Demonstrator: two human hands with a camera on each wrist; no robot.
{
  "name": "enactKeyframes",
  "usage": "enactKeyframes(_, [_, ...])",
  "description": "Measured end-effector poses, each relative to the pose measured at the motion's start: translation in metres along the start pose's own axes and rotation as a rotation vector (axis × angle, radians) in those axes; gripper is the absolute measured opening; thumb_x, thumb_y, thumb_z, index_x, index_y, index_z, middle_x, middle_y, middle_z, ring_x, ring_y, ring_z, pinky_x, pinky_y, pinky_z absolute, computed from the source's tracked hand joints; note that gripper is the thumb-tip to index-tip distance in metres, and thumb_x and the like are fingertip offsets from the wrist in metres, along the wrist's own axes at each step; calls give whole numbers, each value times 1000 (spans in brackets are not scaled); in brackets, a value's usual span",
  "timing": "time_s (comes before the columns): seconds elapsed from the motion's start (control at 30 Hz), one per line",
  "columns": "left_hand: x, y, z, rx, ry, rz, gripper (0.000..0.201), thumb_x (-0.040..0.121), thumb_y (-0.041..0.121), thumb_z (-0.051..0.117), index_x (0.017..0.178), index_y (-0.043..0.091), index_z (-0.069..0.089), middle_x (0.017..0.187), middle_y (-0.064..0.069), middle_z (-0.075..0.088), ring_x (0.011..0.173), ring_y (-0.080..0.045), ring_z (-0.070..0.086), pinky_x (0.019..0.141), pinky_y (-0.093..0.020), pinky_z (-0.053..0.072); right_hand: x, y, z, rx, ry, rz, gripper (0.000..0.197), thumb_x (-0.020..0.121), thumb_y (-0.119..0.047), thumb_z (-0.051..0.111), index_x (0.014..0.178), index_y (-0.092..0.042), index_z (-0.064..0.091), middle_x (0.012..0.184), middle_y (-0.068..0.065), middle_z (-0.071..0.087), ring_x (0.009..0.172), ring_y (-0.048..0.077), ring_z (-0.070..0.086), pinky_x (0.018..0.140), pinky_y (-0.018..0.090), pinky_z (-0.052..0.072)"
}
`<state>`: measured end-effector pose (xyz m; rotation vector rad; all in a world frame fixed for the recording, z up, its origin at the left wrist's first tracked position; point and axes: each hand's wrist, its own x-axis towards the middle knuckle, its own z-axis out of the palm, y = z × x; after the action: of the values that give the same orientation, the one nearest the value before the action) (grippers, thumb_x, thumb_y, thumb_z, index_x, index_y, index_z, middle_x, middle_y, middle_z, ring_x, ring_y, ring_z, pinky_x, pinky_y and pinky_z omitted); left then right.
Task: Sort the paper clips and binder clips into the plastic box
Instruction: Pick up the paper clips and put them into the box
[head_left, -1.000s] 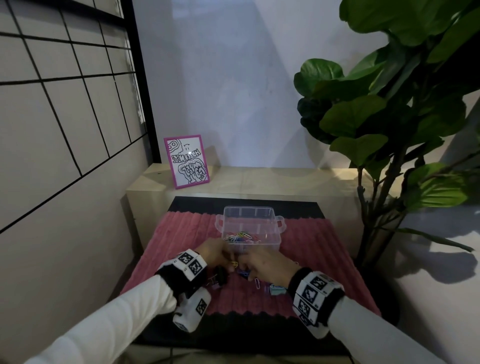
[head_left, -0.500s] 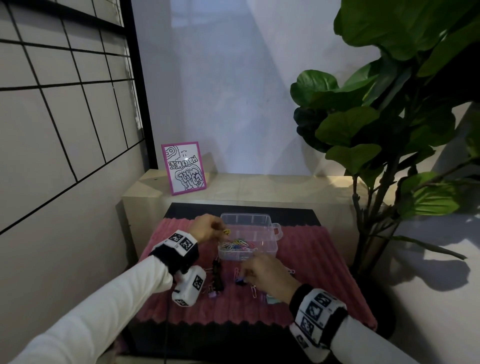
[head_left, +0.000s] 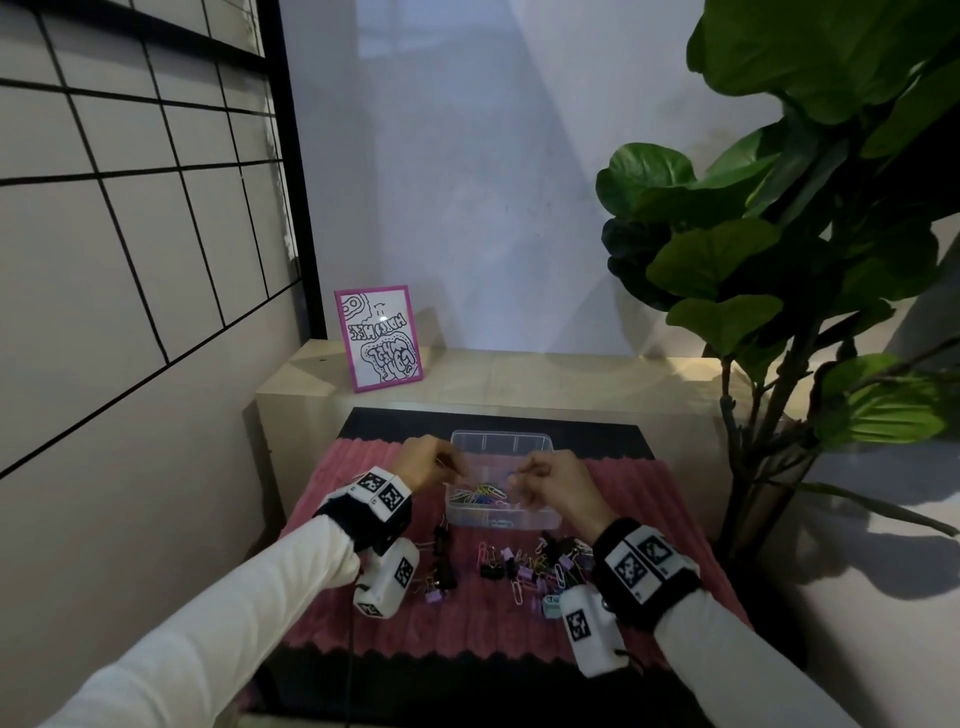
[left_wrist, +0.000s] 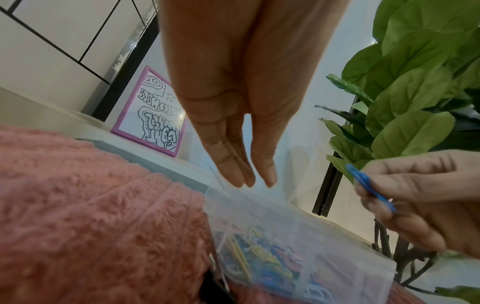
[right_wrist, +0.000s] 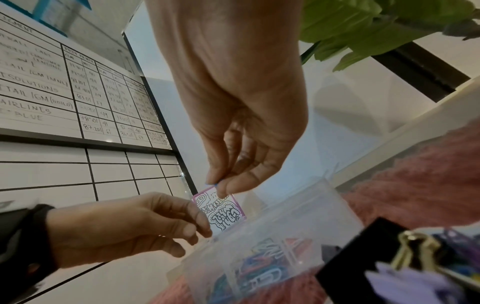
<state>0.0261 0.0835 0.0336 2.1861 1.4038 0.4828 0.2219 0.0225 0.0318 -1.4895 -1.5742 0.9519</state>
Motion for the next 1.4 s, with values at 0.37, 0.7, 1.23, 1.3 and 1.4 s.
enactKeyframes(0.37, [-63, -31, -7, 51, -318, 22, 17, 80, 8, 65, 97, 7, 67, 90, -5, 71, 56, 10, 57, 58, -5, 44, -3, -10, 23, -616, -35, -255, 18, 89, -9, 55, 89, 0, 70, 91, 15, 70, 83, 25, 66, 80, 35, 53])
enactKeyframes(0.7, [-87, -23, 24, 209, -326, 109, 56, 69, 19, 73, 121, 21, 50, 115, -4, 52, 102, -19, 53, 88, -30, 45, -31, -7, 38, -815, -472, -435, 29, 83, -12, 63, 111, -6, 61, 113, 11, 58, 106, 22, 52, 87, 28, 40])
enactKeyframes(1.23, [-89, -44, -2, -306, -220, -186, 30, 74, 3, 70, 84, 17, 46, 93, -5, 59, 68, -16, 60, 52, -19, 54, -28, 2, 39, -857, -519, -338, 20, 79, -16, 68, 95, -6, 60, 97, 6, 58, 86, 16, 50, 71, 28, 39])
enactKeyframes(1.3, [-89, -46, -2, -265, -218, -207, 29, 75, 4, 69, 87, 18, 48, 95, -6, 60, 66, -15, 60, 51, -19, 54, -29, -1, 45, -855, -503, -374, 25, 82, -24, 66, 98, -7, 59, 105, 9, 58, 96, 21, 52, 79, 33, 43])
enactKeyframes(1.4, [-88, -44, 3, -148, -283, -189, 26, 78, 8, 68, 96, 17, 52, 88, 2, 57, 65, -11, 59, 52, -16, 52, -34, -6, 64, -807, -491, -371, 35, 86, -36, 59, 106, -7, 56, 110, 11, 56, 105, 24, 49, 86, 39, 43])
